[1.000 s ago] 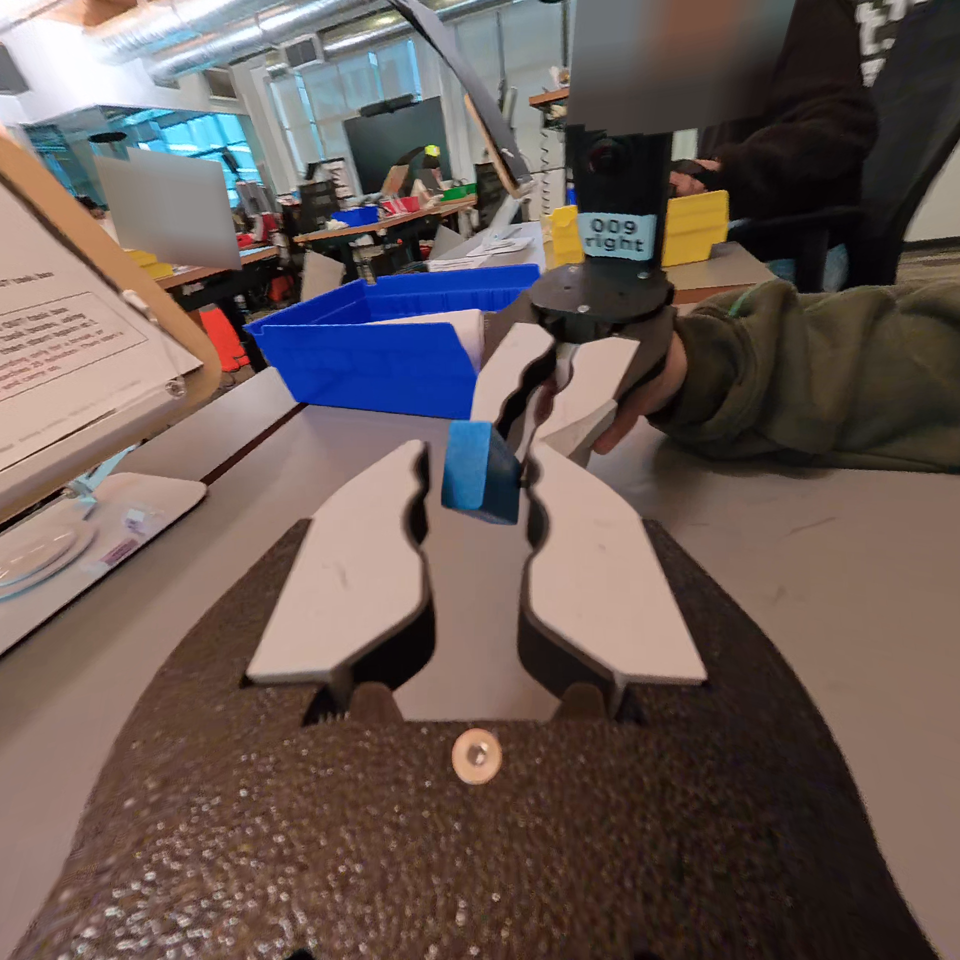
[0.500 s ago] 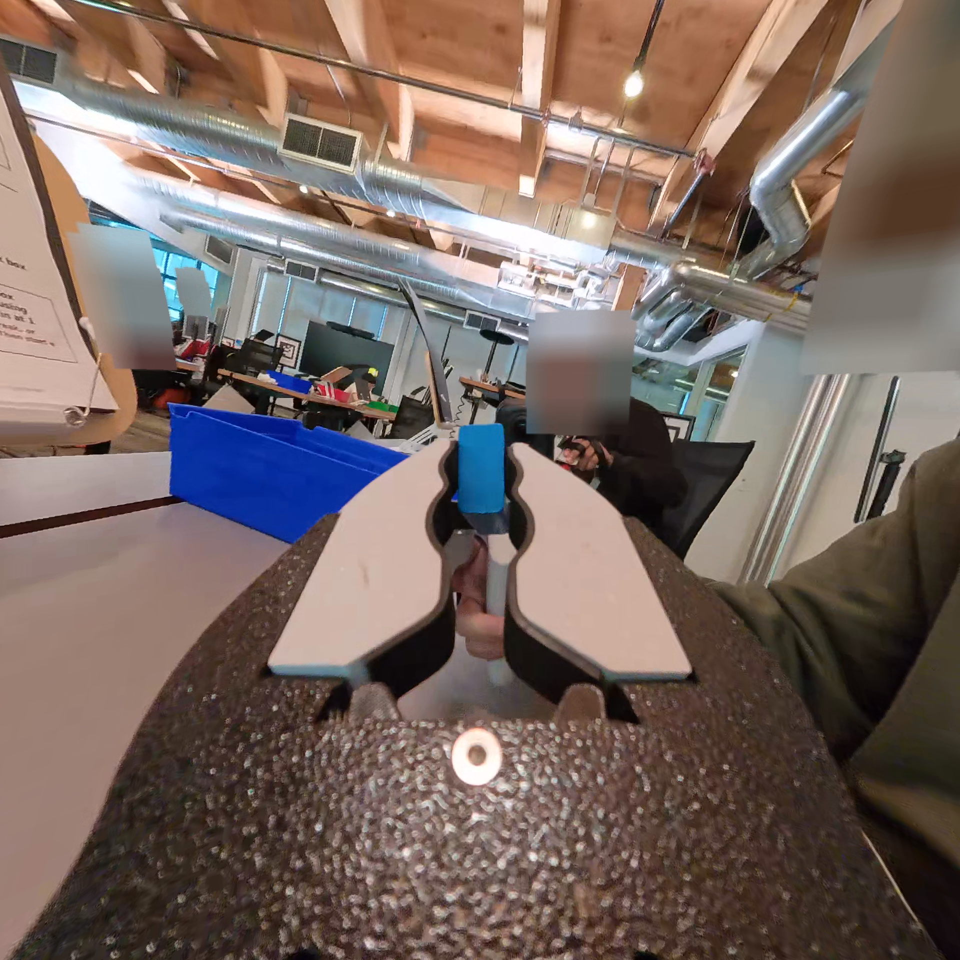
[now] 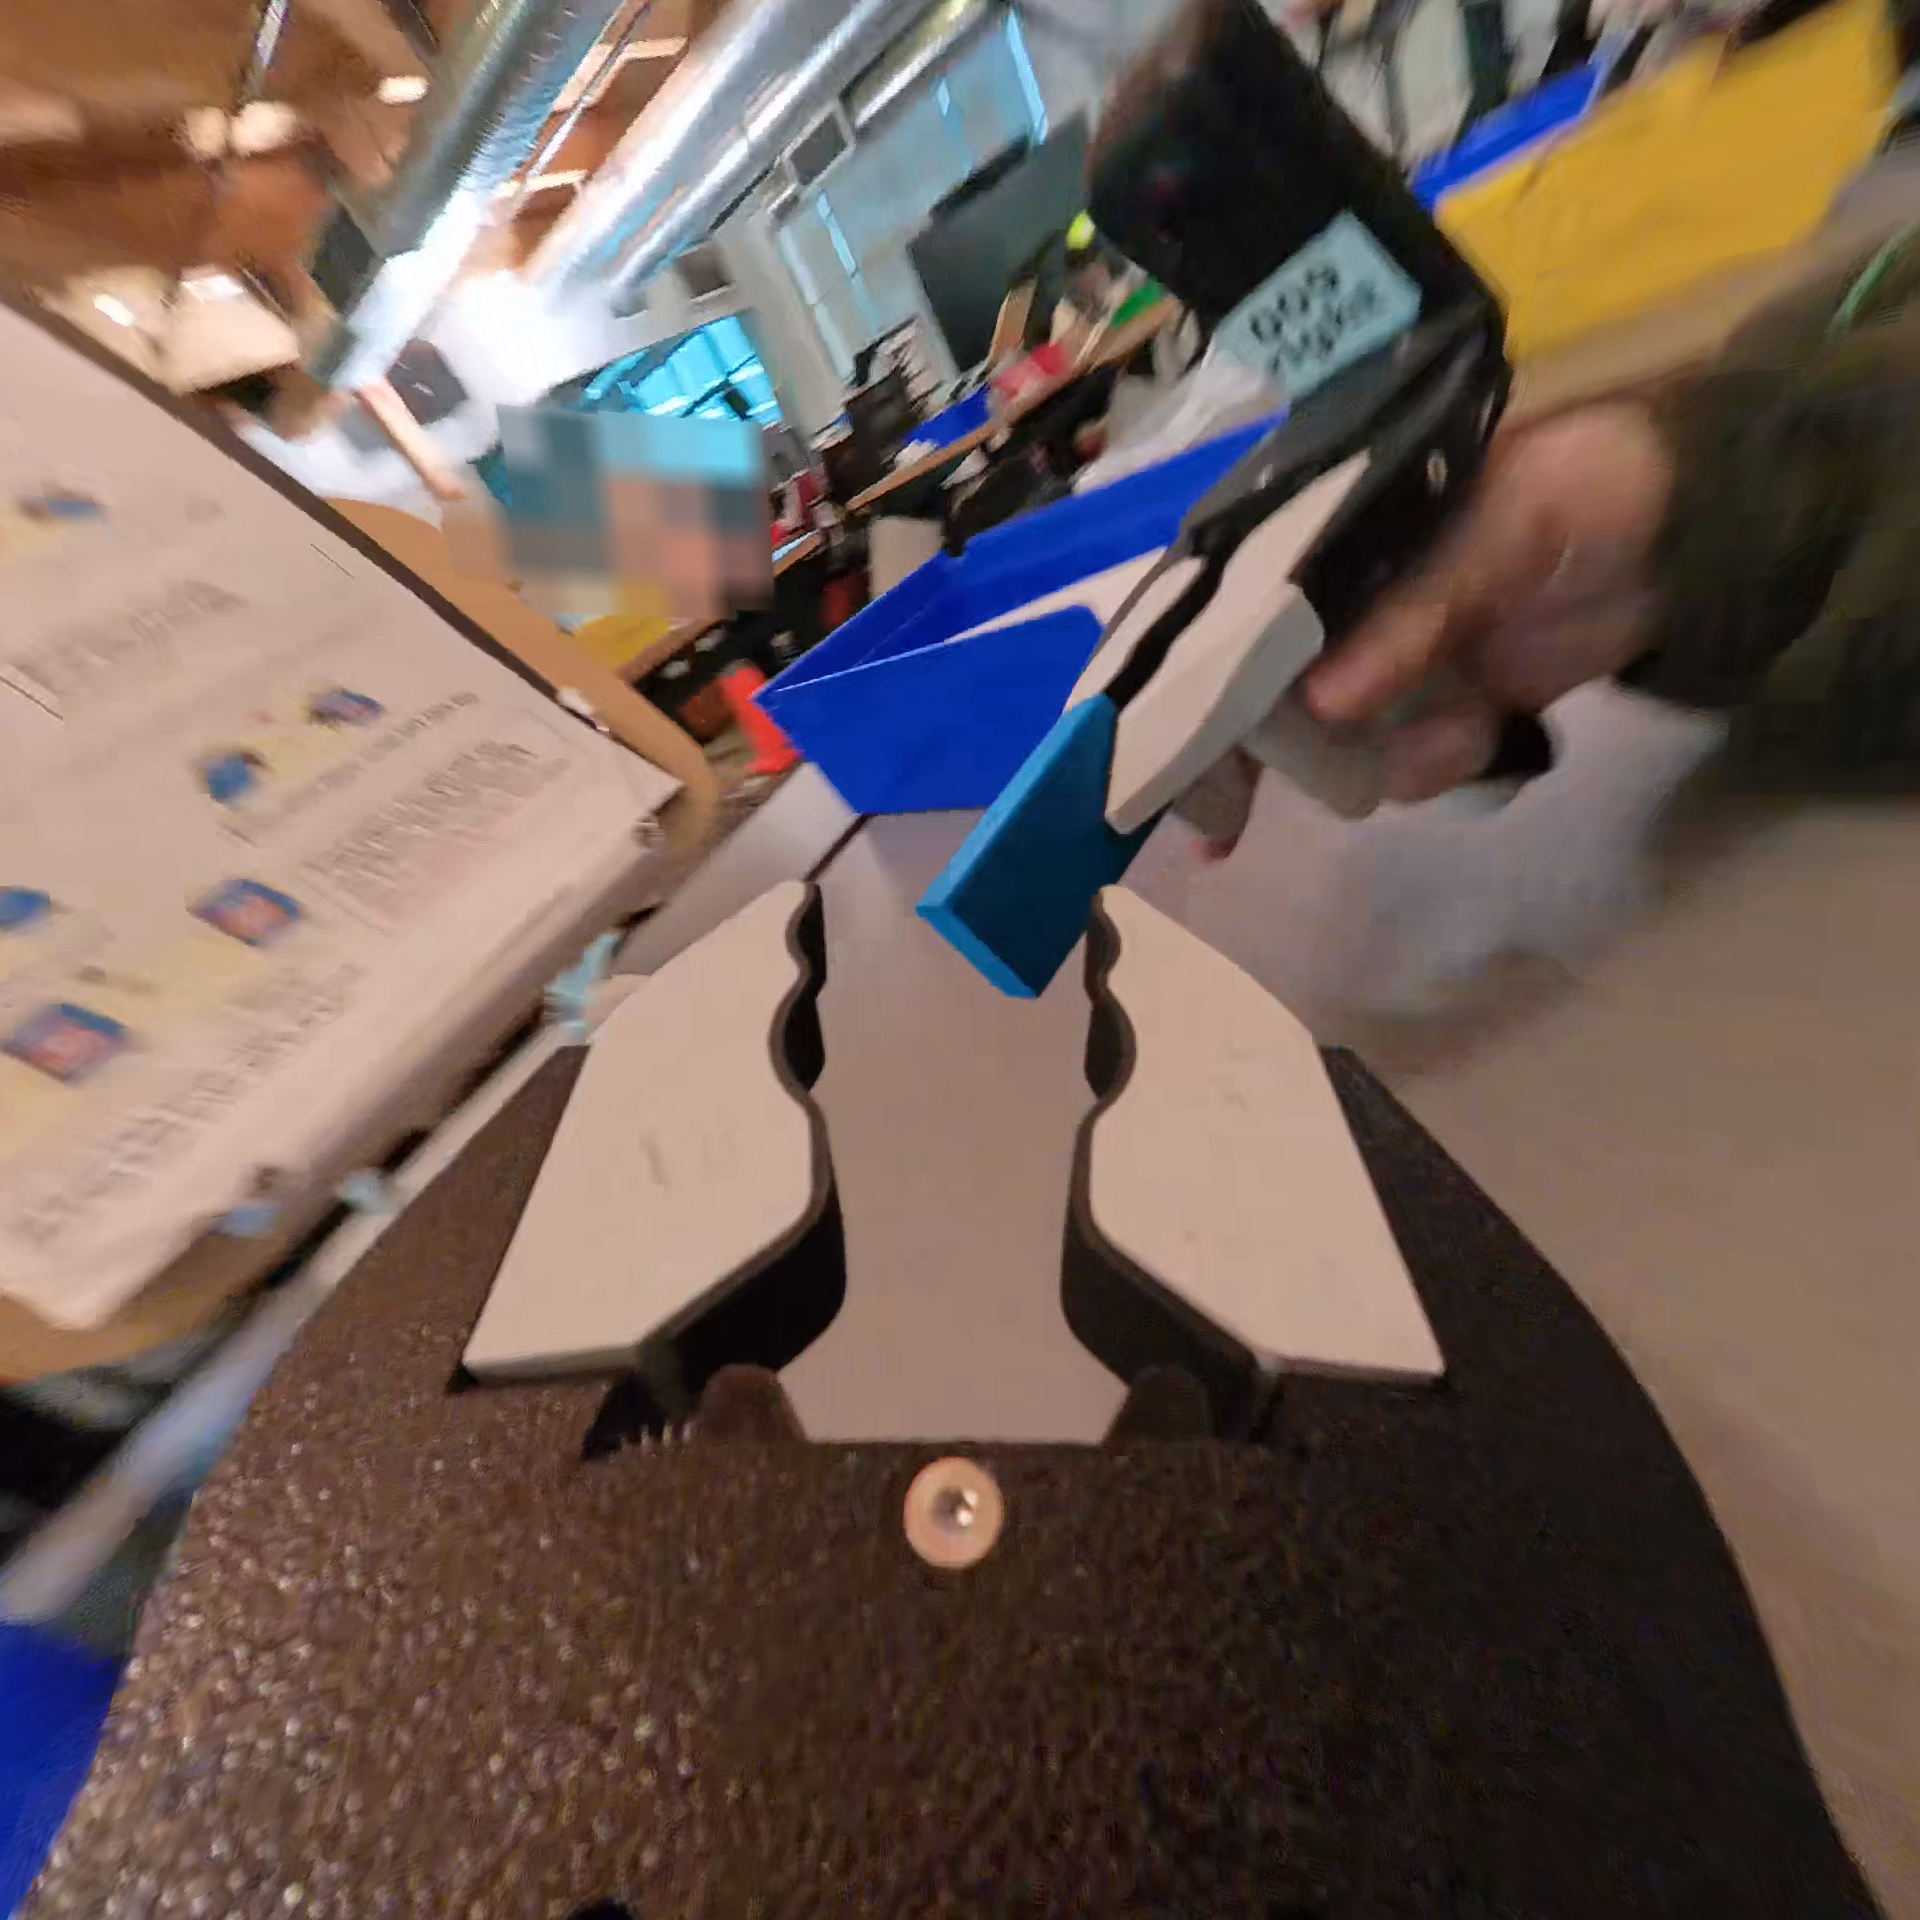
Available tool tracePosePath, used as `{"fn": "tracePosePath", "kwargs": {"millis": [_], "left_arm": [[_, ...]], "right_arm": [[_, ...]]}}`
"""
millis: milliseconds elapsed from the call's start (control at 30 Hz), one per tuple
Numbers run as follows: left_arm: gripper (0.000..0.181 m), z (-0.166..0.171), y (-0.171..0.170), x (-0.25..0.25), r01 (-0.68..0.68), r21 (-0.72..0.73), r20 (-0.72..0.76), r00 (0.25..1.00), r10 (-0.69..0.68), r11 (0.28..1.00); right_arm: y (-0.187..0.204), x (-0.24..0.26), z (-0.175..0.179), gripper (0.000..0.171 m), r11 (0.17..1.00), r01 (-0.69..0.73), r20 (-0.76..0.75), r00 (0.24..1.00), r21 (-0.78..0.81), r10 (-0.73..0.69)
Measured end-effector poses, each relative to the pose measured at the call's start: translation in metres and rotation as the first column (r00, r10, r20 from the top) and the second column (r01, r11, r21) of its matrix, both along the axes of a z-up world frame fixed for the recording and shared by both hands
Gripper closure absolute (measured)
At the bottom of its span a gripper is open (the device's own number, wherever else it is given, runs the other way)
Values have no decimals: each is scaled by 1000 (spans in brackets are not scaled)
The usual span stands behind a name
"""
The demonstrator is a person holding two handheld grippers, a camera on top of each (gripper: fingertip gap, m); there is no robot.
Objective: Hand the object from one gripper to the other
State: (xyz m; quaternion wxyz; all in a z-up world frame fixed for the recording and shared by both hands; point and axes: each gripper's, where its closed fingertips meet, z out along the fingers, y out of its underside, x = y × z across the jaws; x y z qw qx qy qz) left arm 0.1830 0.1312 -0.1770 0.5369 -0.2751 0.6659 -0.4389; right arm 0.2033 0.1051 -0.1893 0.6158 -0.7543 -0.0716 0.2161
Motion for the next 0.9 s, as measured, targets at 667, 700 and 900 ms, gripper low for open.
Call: {"fn": "tracePosePath", "kwargs": {"millis": [667,700,900], "left_arm": [[147,-28,-17,9,58,-13,-189,980,-59,998],[147,-22,-26,4,139,-144,-193,967,-166,980],[147,9,-69,-39,493,-663,-93,692,-716,563]], "right_arm": [[-5,-9,26,120,971,-36,10,999,238,35],[-8,-12,32,118,959,-50,17,999,280,48],[-20,-36,55,112,895,-158,-69,976,418,205]]}}
